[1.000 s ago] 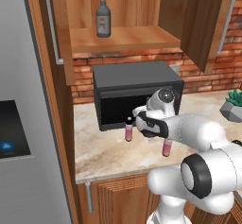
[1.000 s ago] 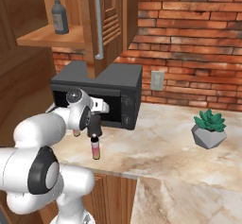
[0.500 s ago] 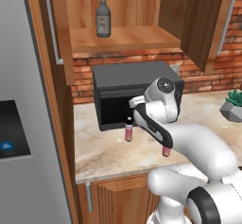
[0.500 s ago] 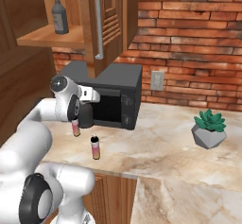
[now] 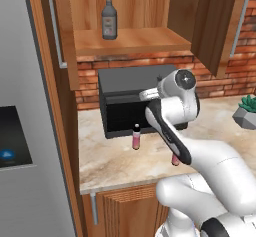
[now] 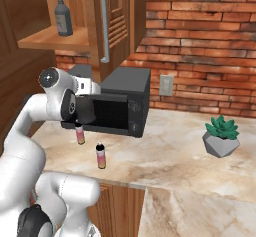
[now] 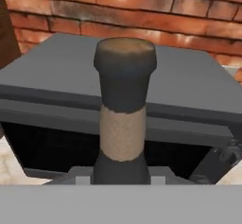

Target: Sort all alcoholic drinks to one cabinet, and non-alcoholic drinks to the other.

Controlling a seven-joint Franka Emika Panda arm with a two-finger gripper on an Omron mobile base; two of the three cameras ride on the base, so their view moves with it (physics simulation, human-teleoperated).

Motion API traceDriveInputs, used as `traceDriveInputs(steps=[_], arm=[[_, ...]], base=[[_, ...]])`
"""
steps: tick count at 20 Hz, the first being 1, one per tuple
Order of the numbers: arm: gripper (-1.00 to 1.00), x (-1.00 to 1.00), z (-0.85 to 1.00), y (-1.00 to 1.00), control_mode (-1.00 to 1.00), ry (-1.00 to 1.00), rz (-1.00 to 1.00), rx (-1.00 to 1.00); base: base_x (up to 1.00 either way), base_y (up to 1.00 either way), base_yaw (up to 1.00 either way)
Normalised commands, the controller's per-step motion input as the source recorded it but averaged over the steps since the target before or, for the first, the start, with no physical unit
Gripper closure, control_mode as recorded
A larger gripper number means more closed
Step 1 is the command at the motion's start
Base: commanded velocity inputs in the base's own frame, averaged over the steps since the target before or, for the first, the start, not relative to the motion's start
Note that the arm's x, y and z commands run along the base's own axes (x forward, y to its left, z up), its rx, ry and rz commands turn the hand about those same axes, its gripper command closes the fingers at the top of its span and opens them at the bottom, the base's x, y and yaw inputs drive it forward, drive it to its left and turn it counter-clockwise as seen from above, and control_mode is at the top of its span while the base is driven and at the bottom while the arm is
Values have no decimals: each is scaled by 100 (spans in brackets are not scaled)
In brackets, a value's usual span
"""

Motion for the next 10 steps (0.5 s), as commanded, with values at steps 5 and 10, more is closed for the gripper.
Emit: traceDriveInputs(steps=[5,10], arm=[[100,-44,48,0,-100,-23,0,0],[100,-41,57,0,-100,-19,0,3]], base=[[0,0,0],[0,0,0]])
